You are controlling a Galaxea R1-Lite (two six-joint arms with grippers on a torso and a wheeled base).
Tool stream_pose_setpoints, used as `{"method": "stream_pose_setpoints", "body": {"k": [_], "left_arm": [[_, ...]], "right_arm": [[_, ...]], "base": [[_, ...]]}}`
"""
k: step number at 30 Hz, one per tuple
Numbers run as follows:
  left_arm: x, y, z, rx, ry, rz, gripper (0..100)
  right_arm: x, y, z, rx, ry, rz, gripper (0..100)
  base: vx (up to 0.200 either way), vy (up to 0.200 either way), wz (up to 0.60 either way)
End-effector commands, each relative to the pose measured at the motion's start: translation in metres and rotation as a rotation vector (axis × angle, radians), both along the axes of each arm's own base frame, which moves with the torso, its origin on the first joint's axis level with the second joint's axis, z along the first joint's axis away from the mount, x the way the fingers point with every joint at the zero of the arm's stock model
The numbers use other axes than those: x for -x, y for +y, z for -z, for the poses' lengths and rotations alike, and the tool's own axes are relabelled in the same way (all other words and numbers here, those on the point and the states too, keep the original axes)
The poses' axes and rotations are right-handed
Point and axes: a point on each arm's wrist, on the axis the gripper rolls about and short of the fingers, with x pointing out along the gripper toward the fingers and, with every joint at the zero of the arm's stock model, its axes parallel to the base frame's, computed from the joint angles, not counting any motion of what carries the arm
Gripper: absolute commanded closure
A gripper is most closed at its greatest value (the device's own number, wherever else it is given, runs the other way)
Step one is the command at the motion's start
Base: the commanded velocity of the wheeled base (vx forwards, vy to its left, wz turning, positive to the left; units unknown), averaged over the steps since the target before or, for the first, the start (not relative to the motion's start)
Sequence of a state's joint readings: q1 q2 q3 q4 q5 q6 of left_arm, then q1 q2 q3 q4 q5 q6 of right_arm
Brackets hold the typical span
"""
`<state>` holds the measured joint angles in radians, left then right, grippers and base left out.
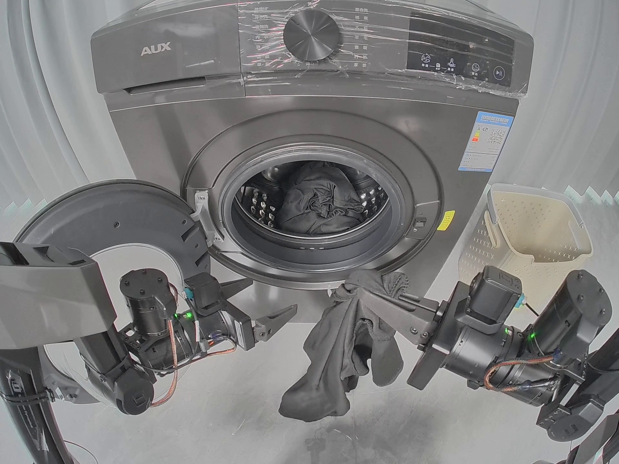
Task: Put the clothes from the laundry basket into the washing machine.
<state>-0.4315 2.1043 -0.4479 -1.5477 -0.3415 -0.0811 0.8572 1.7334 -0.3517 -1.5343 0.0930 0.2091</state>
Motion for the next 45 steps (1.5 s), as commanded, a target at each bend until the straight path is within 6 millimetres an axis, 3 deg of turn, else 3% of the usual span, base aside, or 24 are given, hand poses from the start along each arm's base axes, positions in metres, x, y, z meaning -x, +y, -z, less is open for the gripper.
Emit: {"method": "stream_pose_setpoints", "body": {"k": [1, 8, 16, 31, 35, 45], "left_arm": [[-0.012, -0.004, 0.013, -0.010, 0.016, -0.024, 0], [-0.011, -0.010, 0.022, -0.023, 0.038, -0.013, 0], [0.014, -0.024, 0.021, -0.046, 0.061, 0.071, 0], [0.047, -0.026, 0.021, -0.113, 0.069, 0.190, 0], [0.037, -0.025, 0.020, -0.101, 0.050, 0.154, 0], [-0.016, -0.007, 0.014, -0.049, -0.029, -0.034, 0]], "right_arm": [[0.008, -0.001, -0.004, -0.015, -0.004, -0.027, 100], [0.008, 0.002, -0.006, -0.023, -0.011, -0.034, 100], [0.002, 0.004, -0.010, -0.038, -0.022, -0.019, 100], [-0.021, 0.003, -0.013, -0.063, -0.023, 0.021, 100], [-0.021, 0.003, -0.012, -0.062, -0.022, 0.021, 100], [-0.017, 0.003, -0.010, -0.053, -0.015, 0.008, 100]], "base": [[0.000, 0.000, 0.00], [0.000, 0.000, 0.00], [0.000, 0.000, 0.00], [0.000, 0.000, 0.00], [0.000, 0.000, 0.00], [0.000, 0.000, 0.00]]}}
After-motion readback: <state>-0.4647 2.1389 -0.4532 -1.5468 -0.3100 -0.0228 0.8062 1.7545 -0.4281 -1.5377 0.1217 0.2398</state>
